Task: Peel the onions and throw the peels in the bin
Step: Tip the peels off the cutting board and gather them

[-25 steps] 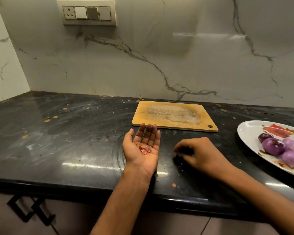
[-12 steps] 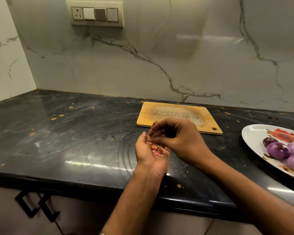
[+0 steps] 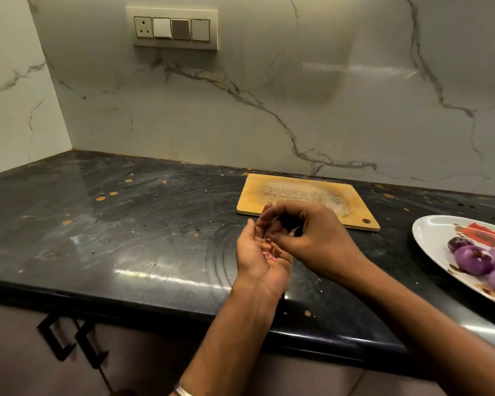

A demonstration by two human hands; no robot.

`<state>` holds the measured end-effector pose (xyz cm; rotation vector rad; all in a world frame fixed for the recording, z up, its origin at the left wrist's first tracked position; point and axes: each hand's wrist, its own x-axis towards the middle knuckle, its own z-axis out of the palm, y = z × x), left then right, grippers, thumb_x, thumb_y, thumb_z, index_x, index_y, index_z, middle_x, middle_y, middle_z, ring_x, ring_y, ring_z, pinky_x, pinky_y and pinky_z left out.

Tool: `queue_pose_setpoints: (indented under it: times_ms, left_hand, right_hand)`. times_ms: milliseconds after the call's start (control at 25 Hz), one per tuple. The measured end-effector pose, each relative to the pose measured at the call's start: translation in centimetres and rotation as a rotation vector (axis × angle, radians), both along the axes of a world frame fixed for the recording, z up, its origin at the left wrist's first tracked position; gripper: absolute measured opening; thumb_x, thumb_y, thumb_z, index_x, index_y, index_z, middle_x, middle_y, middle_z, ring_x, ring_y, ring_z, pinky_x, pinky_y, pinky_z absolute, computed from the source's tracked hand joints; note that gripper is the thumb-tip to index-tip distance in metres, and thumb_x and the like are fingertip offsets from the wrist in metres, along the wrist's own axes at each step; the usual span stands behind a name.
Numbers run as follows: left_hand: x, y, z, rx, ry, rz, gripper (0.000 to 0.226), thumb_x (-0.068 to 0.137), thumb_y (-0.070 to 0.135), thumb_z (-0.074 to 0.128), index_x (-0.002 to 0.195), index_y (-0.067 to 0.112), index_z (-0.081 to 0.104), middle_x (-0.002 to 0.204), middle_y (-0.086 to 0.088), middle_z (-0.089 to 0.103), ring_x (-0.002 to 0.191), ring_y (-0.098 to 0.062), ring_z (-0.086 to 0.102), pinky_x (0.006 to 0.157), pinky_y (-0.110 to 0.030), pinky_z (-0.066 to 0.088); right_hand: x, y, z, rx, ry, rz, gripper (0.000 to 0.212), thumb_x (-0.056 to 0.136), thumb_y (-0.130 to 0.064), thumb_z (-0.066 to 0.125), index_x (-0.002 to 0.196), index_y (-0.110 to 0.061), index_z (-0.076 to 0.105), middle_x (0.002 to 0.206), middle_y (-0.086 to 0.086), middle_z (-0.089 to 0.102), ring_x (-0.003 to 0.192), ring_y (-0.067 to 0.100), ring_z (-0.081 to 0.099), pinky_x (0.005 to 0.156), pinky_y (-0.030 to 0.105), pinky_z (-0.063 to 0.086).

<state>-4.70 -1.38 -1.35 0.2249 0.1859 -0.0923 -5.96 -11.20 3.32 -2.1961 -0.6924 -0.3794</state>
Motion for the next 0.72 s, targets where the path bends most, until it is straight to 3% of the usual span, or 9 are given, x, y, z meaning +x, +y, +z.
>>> queue_pose_setpoints:
  times_ms: [120,200,320,440,520,600,680,720]
  left_hand:
    - [-0.8,0.6,0.5,-0.025,-0.032,0.001,0.046,0.104,0.037,0.037,0.101,0.007,0.072,0.100,-0.016,0.075,0.094,-0.027,0.074,0.097,-0.037,0.054]
    - [-1.3,0.9,0.5,-0.024,-0.055,-0.011,0.047,0.105,0.037,0.036,0.112,0.006,0.071,0.114,-0.018,0.072,0.107,-0.030,0.070,0.100,-0.040,0.051]
    - [-3.3,2.8,0.5,-0.002,-0.092,0.009,0.048,0.106,0.035,0.033,0.130,0.004,0.062,0.119,-0.019,0.070,0.105,-0.028,0.071,0.089,-0.036,0.057]
    - [-5.5,7.7,0.4,0.006,-0.110,0.081,0.051,0.105,0.035,0.032,0.138,0.004,0.053,0.131,-0.019,0.063,0.119,-0.029,0.063,0.104,-0.034,0.047]
    - [-7.5,11.5,0.3,0.006,-0.083,0.179,0.051,0.103,0.033,0.033,0.141,0.002,0.049,0.130,-0.020,0.061,0.118,-0.028,0.062,0.102,-0.033,0.046]
    - [-10.1,15.9,0.1,0.208,-0.006,0.347,0.058,0.098,0.040,0.044,0.143,0.004,0.046,0.126,-0.016,0.062,0.116,-0.024,0.062,0.100,-0.031,0.049]
    - [-12.1,19.6,-2.0,0.666,0.065,0.591,0.096,0.078,0.074,0.059,0.146,0.009,0.042,0.139,-0.008,0.055,0.129,-0.017,0.052,0.112,-0.030,0.038]
    - [-13.3,21.5,-3.3,0.822,0.062,0.652,0.095,0.077,0.077,0.057,0.145,0.012,0.043,0.142,-0.005,0.053,0.131,-0.012,0.051,0.113,-0.031,0.037]
  right_hand:
    - [-1.0,1.1,0.2,0.156,-0.045,-0.058,0.029,0.089,0.002,0.064,0.107,-0.018,0.074,0.104,-0.009,0.072,0.100,0.002,0.066,0.089,0.025,0.055]
    - [-1.7,2.5,-0.4,0.312,-0.036,-0.068,0.031,0.095,-0.005,0.059,0.119,-0.022,0.068,0.119,-0.010,0.066,0.116,0.004,0.059,0.100,0.033,0.051]
    - [-2.8,5.8,-1.8,0.445,0.062,-0.006,0.035,0.101,-0.009,0.052,0.130,-0.025,0.062,0.133,-0.009,0.062,0.134,0.010,0.049,0.111,0.042,0.043]
    - [-4.3,11.2,-2.2,0.457,0.072,0.066,0.033,0.101,-0.007,0.052,0.127,-0.021,0.066,0.134,-0.012,0.061,0.141,0.004,0.040,0.116,0.044,0.037]
    - [-5.6,15.5,-3.0,0.421,0.052,0.139,0.031,0.099,-0.002,0.053,0.121,-0.018,0.069,0.133,-0.011,0.062,0.142,-0.001,0.034,0.120,0.042,0.028]
    - [-7.2,20.0,-4.2,0.407,0.046,0.232,0.031,0.097,0.002,0.054,0.115,-0.016,0.071,0.131,-0.007,0.064,0.142,-0.001,0.034,0.122,0.040,0.023]
    - [-8.2,24.1,-5.1,0.400,0.054,0.317,0.031,0.097,0.004,0.054,0.112,-0.016,0.072,0.130,-0.006,0.064,0.143,0.001,0.035,0.122,0.041,0.023]
    - [-9.1,26.4,-5.8,0.390,0.057,0.353,0.030,0.097,0.003,0.054,0.111,-0.016,0.071,0.131,-0.006,0.063,0.143,0.002,0.034,0.122,0.042,0.023]
